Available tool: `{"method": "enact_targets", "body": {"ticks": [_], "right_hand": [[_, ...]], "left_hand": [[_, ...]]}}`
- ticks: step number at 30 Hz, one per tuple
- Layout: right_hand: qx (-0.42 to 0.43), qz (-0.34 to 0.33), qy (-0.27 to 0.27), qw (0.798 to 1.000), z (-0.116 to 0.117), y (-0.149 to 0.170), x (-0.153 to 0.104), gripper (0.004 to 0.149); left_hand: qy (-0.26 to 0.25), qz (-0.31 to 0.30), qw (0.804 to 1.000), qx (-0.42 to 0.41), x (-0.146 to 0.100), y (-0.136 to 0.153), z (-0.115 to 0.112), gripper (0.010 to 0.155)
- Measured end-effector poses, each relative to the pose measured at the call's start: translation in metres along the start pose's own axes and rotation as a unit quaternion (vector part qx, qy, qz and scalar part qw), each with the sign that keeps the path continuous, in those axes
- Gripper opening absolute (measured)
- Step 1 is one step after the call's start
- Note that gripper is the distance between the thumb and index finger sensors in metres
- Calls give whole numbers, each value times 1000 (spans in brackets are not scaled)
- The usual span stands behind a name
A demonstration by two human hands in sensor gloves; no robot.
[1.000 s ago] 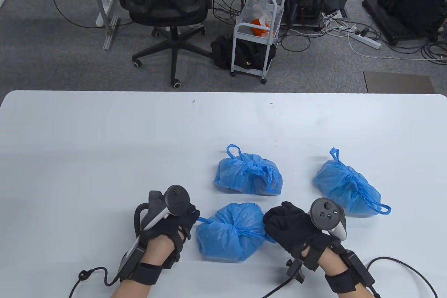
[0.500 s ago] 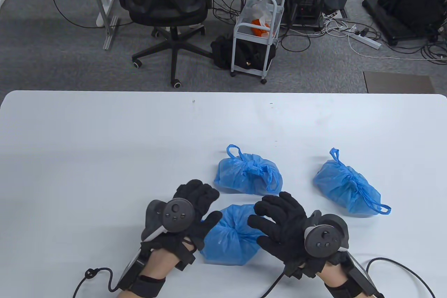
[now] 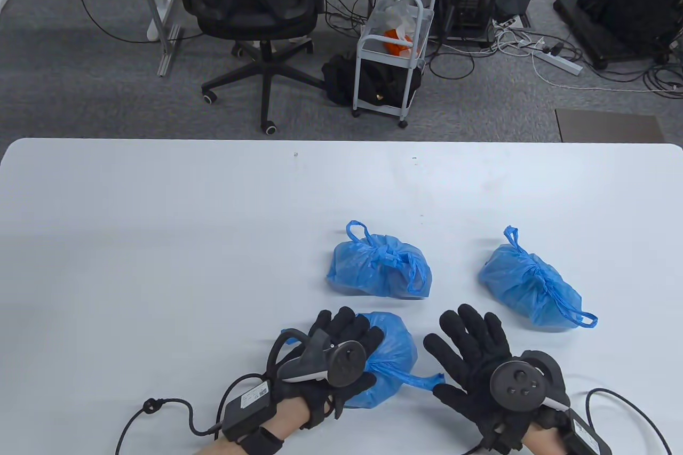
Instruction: Tie knot on plastic bag top
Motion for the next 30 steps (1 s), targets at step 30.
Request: {"method": "enact_targets", "body": {"ticks": [30], "right_hand": [[-9,-24,-6,1000,1,-8,0,73]], "left_hand": [[-151,194,959,-141,-15,138,161,48]]}}
Point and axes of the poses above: the tracker on the back of each hand, its own y axis roughly to the little-finger side, its own x axis roughly from the wrist to the fingertips, z = x × y, the point moved 2 cm from there along x, roughly from the wrist to the fingertips, and after that the axes turned 11 degrees about -x, right-handed, at the moved point
